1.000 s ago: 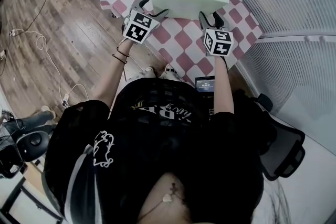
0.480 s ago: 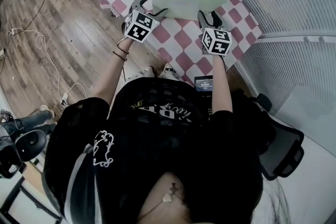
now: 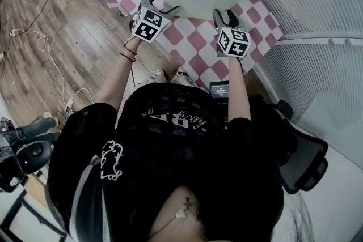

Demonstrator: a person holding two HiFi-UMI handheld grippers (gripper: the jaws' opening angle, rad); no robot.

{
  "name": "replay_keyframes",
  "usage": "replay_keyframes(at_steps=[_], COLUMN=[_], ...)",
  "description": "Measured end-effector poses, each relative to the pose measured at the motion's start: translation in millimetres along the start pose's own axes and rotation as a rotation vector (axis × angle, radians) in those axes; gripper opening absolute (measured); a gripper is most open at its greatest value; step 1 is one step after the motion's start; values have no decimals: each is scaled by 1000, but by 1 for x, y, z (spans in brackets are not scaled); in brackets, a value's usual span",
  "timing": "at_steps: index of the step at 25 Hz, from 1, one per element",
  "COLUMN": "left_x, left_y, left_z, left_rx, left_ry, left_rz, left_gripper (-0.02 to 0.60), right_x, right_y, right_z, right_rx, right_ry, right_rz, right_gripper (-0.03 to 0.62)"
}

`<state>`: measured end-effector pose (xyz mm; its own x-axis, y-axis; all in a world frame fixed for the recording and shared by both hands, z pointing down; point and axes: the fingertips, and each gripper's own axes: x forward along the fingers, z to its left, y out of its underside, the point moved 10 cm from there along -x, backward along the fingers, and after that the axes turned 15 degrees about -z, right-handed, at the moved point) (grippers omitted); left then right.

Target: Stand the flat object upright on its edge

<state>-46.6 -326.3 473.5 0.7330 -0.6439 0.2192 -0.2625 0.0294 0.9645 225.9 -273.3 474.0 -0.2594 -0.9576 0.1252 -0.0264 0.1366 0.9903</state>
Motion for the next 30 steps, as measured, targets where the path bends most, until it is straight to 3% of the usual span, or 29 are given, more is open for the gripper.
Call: replay_keyframes(at_steps=[7,12,23,30], left_x=[-6,-9,-22,-30], left_y=[-2,4,2,-3], left_z=[2,3,4,0], left_rx=[61,51,31,-4], left_ry=[58,58,47,61], left_rz=[43,51,57,7], left_gripper=[344,344,344,344], right_x=[-3,-3,-9,-19], right_y=[-1,-2,-7,-14], right_z=[-3,-7,-9,-8], right_rx=[52,97,82,80], right_ry=[-25,-32,-34,-32], right_rz=[10,5,19,1], right_gripper=[224,224,225,224])
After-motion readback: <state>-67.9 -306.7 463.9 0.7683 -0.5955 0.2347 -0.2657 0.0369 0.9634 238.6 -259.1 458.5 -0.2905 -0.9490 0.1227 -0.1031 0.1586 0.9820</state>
